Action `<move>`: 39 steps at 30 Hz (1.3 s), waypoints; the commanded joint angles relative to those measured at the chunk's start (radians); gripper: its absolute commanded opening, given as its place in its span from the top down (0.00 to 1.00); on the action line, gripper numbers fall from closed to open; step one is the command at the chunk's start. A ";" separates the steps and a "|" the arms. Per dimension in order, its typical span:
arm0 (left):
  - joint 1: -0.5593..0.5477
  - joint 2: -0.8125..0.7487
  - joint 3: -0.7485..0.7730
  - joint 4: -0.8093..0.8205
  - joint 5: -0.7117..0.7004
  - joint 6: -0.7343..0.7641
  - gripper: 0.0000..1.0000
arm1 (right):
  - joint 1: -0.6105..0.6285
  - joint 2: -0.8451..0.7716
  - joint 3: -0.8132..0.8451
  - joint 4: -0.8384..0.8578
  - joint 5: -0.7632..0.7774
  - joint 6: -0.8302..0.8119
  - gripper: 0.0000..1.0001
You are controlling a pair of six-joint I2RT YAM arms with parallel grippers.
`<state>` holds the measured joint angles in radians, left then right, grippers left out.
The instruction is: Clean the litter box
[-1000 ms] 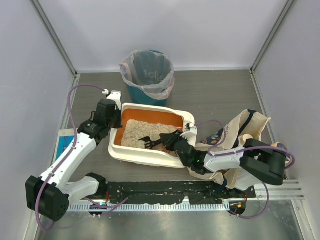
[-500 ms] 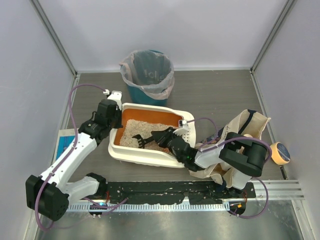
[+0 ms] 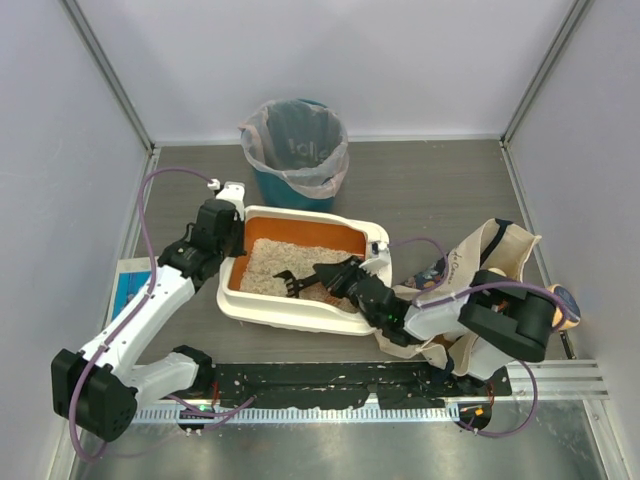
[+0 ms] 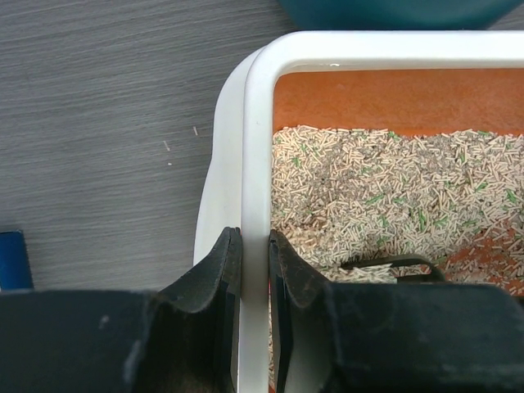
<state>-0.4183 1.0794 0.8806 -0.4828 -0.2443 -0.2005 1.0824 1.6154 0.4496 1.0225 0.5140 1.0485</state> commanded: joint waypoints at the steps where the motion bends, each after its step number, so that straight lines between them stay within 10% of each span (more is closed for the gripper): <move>1: -0.034 -0.015 -0.009 0.004 0.092 -0.023 1.00 | -0.007 -0.130 -0.106 -0.128 0.018 0.080 0.99; 39: -0.036 -0.027 -0.017 0.013 0.088 -0.011 1.00 | -0.087 -0.928 -0.299 -0.334 0.300 0.169 0.99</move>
<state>-0.4404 1.0622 0.8711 -0.4786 -0.2119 -0.2054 1.0000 0.7490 0.1825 0.6781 0.7326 1.1625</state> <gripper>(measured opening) 0.190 0.213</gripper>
